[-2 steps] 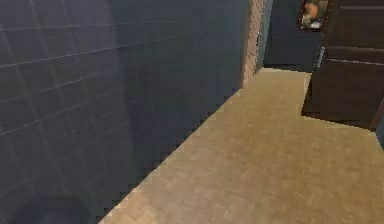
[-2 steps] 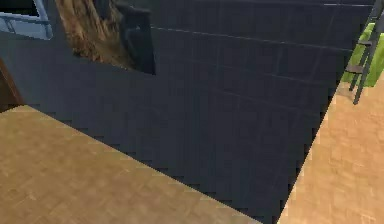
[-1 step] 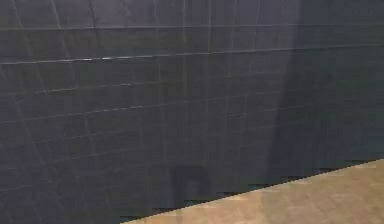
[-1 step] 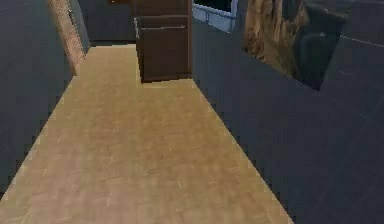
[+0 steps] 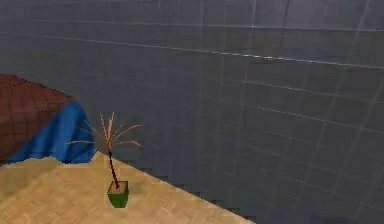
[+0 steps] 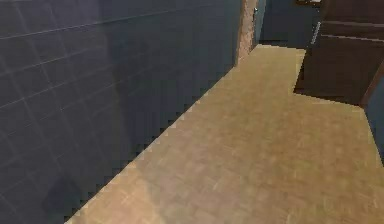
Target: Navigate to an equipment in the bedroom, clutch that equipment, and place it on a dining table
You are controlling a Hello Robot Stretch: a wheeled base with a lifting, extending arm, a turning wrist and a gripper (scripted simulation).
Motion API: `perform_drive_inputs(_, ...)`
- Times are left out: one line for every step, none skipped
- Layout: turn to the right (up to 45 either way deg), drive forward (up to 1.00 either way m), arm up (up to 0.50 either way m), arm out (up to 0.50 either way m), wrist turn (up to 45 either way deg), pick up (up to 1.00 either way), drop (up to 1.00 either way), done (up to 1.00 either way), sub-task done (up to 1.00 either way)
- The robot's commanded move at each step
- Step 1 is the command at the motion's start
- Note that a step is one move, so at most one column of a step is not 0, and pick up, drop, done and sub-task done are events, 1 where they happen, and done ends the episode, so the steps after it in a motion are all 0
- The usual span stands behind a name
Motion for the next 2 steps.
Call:
perform_drive_inputs(-45.0, 0.00, 0.00, 0.00, 0.0, 0.00, 0.00, 0.00, 0.00)
perform_drive_inputs(-39.0, 0.00, 0.00, 0.00, 0.0, 0.00, 0.00, 0.00, 0.00)
